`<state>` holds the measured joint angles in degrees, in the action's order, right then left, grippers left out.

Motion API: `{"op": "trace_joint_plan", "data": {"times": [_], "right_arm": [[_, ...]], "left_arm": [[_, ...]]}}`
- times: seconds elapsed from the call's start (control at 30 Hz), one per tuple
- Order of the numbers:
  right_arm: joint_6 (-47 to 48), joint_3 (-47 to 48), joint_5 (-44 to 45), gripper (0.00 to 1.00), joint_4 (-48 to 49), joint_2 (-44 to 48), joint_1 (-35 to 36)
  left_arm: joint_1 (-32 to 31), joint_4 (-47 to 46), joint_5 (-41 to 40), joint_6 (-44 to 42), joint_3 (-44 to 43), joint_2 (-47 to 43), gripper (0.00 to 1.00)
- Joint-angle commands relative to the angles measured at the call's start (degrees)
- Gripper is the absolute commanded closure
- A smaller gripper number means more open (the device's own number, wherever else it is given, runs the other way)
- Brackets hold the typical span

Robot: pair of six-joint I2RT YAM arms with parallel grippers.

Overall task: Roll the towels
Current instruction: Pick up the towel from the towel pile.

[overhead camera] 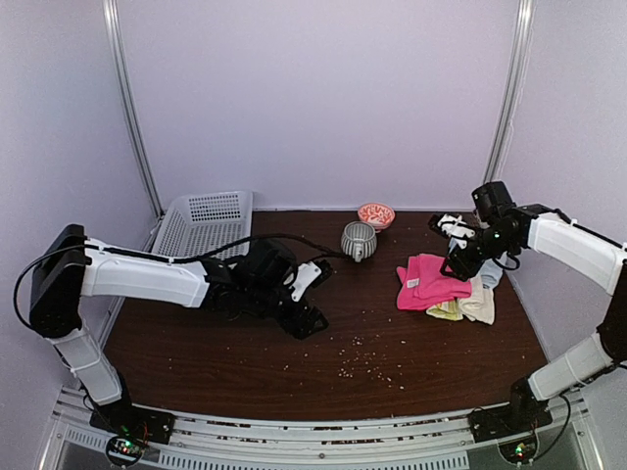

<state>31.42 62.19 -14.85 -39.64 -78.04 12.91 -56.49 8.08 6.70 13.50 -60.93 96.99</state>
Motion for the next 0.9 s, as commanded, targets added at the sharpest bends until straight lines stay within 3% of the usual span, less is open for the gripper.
{"op": "trace_joint_plan", "data": {"times": [0.0,0.2,0.4,0.63,0.7,0.73,0.87], "right_arm": [[1.4,-0.8,8.2,0.38,-1.8,-3.9,5.7],[-0.1,-1.6,21.0,0.32,4.0,-9.9,7.6],[-0.7,-2.6,28.0,0.31,8.6,-14.6,7.0],[-2.4,2.7,27.8,0.62,9.1,-16.7,-0.1],[-2.3,4.4,26.6,0.76,8.3,-16.1,-1.9],[-2.2,5.5,25.2,0.84,7.3,-15.6,-2.5],[-3.3,9.6,14.0,0.96,2.6,-11.2,-3.1]], "left_arm": [[-0.7,-4.6,0.8,5.2,-3.2,3.0,0.27],[-0.9,-5.1,-0.3,5.7,-4.0,3.2,0.27],[-0.9,-5.1,-1.5,6.1,-4.0,3.3,0.27],[-0.8,-4.7,-3.4,6.4,-4.2,3.5,0.27],[-0.8,-4.5,-4.0,6.5,-4.2,3.3,0.27],[-0.9,-4.5,-4.4,6.5,-4.2,3.2,0.27],[-0.8,-4.1,-5.9,6.6,-4.3,2.3,0.27]]}}
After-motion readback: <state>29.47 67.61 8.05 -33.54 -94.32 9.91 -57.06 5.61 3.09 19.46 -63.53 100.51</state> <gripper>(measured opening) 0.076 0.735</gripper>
